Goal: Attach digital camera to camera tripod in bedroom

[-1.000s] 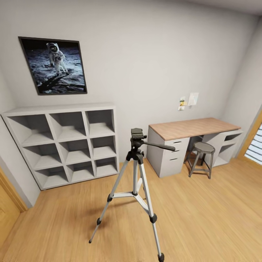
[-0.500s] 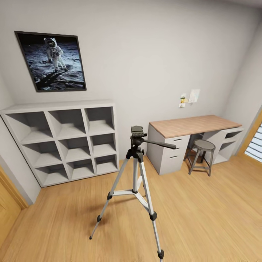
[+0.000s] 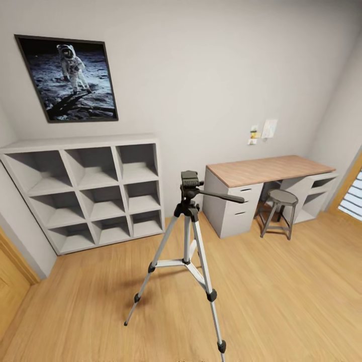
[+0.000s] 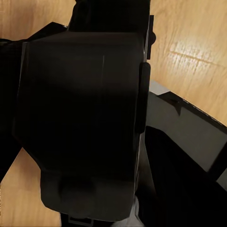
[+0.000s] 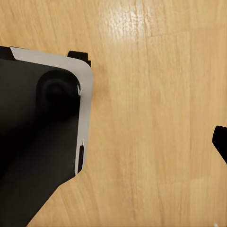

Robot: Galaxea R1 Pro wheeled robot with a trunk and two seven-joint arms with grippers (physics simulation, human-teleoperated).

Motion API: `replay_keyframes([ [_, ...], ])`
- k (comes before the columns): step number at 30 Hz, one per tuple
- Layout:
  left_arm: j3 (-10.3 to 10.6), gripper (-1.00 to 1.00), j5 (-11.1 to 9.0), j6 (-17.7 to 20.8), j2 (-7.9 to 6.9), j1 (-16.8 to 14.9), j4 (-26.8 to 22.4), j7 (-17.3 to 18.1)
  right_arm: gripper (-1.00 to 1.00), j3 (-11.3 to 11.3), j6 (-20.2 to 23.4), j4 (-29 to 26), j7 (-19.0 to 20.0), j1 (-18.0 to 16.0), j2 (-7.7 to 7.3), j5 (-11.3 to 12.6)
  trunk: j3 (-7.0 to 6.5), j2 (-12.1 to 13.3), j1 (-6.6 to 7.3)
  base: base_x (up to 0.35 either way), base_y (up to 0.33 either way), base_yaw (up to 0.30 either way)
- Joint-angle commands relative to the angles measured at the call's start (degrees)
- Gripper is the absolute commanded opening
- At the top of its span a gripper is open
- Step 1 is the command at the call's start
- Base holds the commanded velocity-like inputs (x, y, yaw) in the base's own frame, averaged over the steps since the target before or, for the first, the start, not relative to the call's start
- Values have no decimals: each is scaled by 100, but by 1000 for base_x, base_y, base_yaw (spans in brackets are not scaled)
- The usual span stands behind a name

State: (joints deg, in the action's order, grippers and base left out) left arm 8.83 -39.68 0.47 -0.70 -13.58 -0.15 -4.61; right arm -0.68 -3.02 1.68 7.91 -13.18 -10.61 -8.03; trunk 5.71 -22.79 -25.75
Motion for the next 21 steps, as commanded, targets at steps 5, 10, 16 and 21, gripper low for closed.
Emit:
replay_keyframes([
  [5, 49, -100, -31, 6, 0, -4, -1, -11, 100, -11, -32, 19, 9, -8, 2, -49, 58, -13, -3, 0, 0, 0],
  [10, 53, -100, -31, 6, 0, -4, -2, -11, 100, -11, -32, 18, 9, -8, 6, -49, 104, -13, -3, 0, 0, 0],
  [16, 50, -100, -31, 6, 0, -4, -1, -10, 100, -16, -20, 17, 9, -9, 7, -51, 136, -13, -3, 0, 0, 0],
  [21, 54, -100, -31, 6, 0, -4, -2, -8, 100, -14, -20, 18, 9, -9, 19, -56, 143, -13, -3, 0, 0, 0],
])
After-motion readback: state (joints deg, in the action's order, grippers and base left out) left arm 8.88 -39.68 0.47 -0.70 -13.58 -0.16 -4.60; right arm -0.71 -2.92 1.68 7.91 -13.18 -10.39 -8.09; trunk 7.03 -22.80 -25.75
